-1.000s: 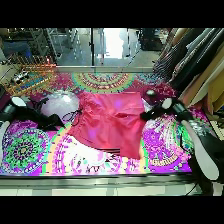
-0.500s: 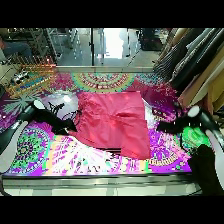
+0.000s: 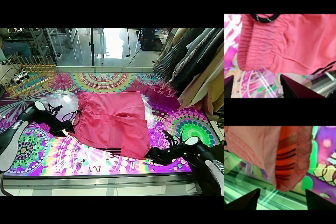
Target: Fold the clothes and pants, and hang the long-sleeved shirts on hangers.
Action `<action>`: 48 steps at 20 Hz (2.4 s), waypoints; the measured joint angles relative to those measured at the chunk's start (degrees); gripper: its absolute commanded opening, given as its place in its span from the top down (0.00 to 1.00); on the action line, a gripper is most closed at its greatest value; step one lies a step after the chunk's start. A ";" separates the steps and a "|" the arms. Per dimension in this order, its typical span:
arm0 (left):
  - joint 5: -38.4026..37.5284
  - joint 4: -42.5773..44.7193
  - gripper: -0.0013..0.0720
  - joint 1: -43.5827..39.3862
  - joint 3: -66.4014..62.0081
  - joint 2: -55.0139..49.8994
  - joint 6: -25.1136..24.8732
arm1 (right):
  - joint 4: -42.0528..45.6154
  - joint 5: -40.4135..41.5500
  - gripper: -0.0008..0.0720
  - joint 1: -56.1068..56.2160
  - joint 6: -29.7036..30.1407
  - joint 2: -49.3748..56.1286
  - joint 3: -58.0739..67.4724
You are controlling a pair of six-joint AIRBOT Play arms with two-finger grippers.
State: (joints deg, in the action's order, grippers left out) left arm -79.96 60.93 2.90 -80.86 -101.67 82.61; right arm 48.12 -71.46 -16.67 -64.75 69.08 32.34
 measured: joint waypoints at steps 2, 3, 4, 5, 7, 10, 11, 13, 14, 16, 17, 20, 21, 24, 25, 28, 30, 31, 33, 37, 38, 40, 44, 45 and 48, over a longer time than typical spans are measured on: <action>0.55 0.11 0.11 0.00 0.00 -0.87 0.24 | -0.85 1.81 0.13 -0.02 0.76 -0.31 -0.94; 0.76 -0.07 0.12 0.00 0.00 -1.42 0.39 | -1.07 3.19 0.18 -0.02 0.85 -0.33 -1.20; 0.76 -0.83 0.22 0.00 -0.02 -2.01 0.48 | -1.49 4.22 0.24 0.07 1.03 -0.31 -1.42; 0.81 -1.88 0.37 0.00 -0.02 -2.51 0.57 | -1.95 4.85 0.29 0.42 1.07 -0.17 -1.55; 2.36 -4.28 0.78 0.00 0.00 -3.67 0.66 | -2.93 6.43 0.44 2.08 1.27 0.35 -1.73; 4.44 -7.89 0.97 0.00 0.04 -4.44 0.81 | -5.35 10.82 0.97 5.95 1.27 0.98 -1.79; 4.61 -8.50 0.97 0.02 0.04 -4.46 0.66 | -6.27 11.78 0.97 6.82 1.29 0.96 -1.55; 3.32 -9.49 0.97 0.42 0.04 -3.58 -1.22 | -7.82 12.22 0.97 7.93 1.40 -0.31 -0.02; 2.19 -9.92 0.97 0.83 0.02 -2.43 -2.54 | -7.72 10.95 0.97 8.26 1.40 -1.77 1.57; -0.44 -10.88 0.97 2.25 -0.52 1.11 -4.94 | -5.44 6.62 0.97 8.70 1.18 -6.45 6.58; -1.99 -11.91 0.97 3.13 -1.29 3.28 -5.99 | -3.50 4.20 0.97 8.81 0.33 -9.55 9.99; -9.01 -18.29 0.97 6.40 -6.97 11.45 -8.41 | 6.03 -2.49 0.97 9.01 -2.86 -20.70 24.24; -11.32 -21.64 0.97 7.61 -9.64 14.32 -8.85 | 9.73 -4.17 0.97 9.05 -3.80 -24.57 30.21; -16.31 -36.39 0.97 11.91 -18.27 23.93 -9.60 | 17.40 -5.49 0.97 9.09 -5.22 -33.83 47.76; -17.11 -42.38 0.97 13.51 -20.85 27.12 -10.05 | 19.21 -4.63 0.97 9.09 -5.33 -36.26 53.62; -17.27 -60.81 0.97 19.34 -27.19 36.98 -13.44 | 21.73 0.00 0.97 9.11 -5.73 -40.37 68.30; -16.00 -68.37 0.97 23.15 -29.29 42.45 -15.98 | 22.80 2.32 0.97 9.11 -5.62 -40.61 74.51; -15.10 -69.13 0.97 24.63 -29.94 44.50 -16.94 | 22.99 2.93 0.97 9.11 -5.25 -40.06 76.28; -12.72 -64.54 0.97 25.97 -30.27 46.51 -17.35 | 23.50 2.91 0.97 9.14 -5.05 -36.92 77.77; -7.43 -48.17 0.97 20.96 -22.21 43.67 -15.04 | 21.68 -0.46 0.97 9.16 -4.61 -23.87 73.50; -5.99 -44.37 0.97 18.53 -18.53 41.83 -14.78 | 19.61 -0.74 0.97 9.18 -4.11 -19.34 71.04; -1.49 -36.89 0.97 13.40 -10.49 36.83 -14.36 | 15.17 0.52 0.97 9.29 -2.73 -9.88 65.53; 14.27 -28.15 0.97 6.12 -0.79 22.08 -13.94 | 10.08 9.11 0.97 9.51 -1.16 9.62 57.46; 18.69 -28.06 0.97 4.92 0.17 18.03 -13.94 | 8.96 11.96 0.97 9.53 -1.14 14.05 56.57; 28.04 -29.35 0.97 3.17 -0.04 8.50 -13.81 | 6.23 17.33 0.97 9.64 -0.68 22.43 55.15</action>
State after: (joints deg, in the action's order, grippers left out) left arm -51.92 31.57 6.07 -80.90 -93.17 68.79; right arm 54.35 -54.13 -7.03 -65.43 91.50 87.48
